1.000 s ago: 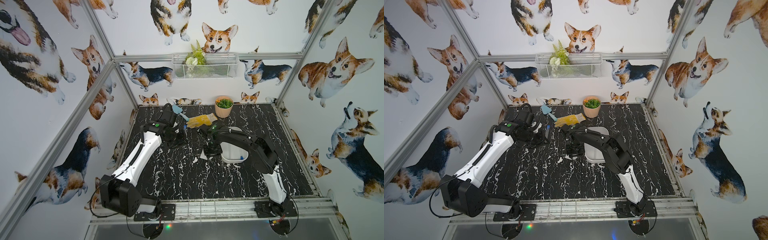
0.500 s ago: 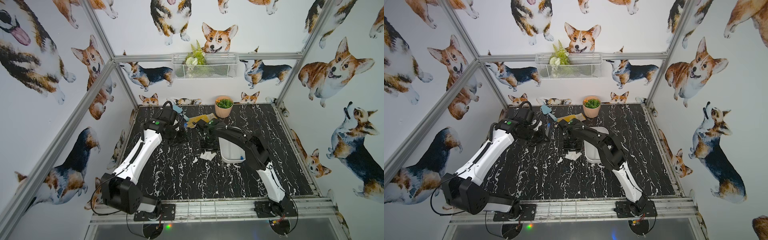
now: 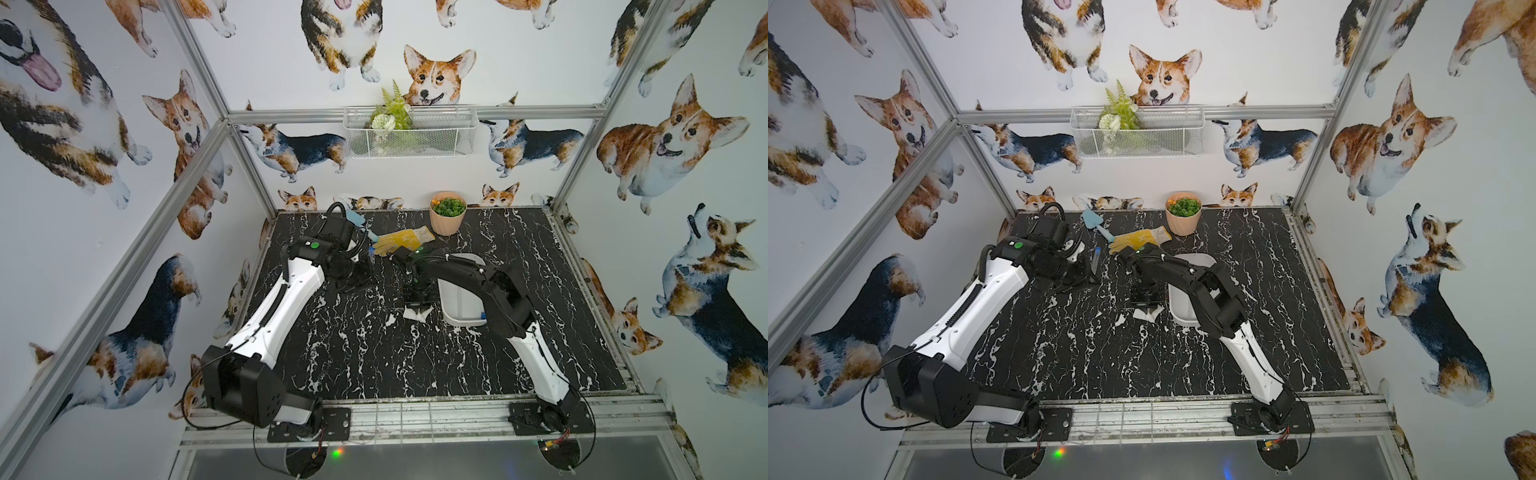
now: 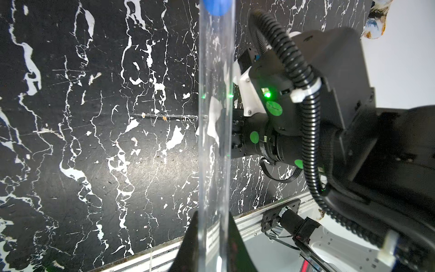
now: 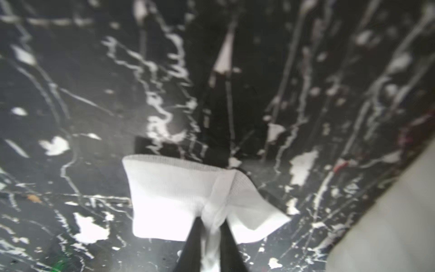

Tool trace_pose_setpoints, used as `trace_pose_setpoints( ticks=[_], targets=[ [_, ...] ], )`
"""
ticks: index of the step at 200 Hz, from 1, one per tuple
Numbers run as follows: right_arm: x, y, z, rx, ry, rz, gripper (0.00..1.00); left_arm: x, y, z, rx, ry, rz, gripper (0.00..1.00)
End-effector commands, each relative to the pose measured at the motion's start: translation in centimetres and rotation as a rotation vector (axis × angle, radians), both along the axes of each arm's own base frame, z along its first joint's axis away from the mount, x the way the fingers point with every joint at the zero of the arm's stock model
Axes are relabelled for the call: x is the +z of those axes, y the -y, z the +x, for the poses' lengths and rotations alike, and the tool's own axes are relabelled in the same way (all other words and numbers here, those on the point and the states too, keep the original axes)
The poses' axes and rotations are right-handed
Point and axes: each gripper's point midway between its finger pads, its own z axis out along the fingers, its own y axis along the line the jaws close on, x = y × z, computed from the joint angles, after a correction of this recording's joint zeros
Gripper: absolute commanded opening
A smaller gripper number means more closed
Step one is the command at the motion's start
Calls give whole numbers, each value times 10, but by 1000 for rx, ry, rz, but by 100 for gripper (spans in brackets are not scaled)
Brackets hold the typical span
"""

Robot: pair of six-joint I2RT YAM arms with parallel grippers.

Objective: Wipe the exteriors of test tubes
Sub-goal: Pick up the cleaning item at the center of the board, then wipe the dirt from the test tube.

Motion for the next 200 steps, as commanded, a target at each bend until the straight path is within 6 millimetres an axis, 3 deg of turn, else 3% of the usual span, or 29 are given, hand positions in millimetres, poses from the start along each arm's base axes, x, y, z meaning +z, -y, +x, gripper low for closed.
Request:
trace_pose_setpoints(
  ticks=[1, 22, 53, 84, 146, 200],
  targets=[
    [10, -4, 4, 40, 55, 57, 0, 0, 4, -3, -23, -9, -2, 9],
    [38, -18, 7, 43, 96, 214, 0, -2, 10, -4, -52, -12, -1, 9],
    [95, -42, 8, 79, 140, 510, 0, -1, 29, -9, -146, -16, -1, 9],
    [141, -50, 7, 124, 179, 674, 0, 2, 52, -14, -224, -23, -33, 10],
    [190, -45, -7, 168, 239, 788, 0, 2, 72, -15, -285, -25, -53, 10],
    [212, -28, -3, 142, 317, 797, 0, 0, 77, -19, -315, -32, -39, 10]
  ],
)
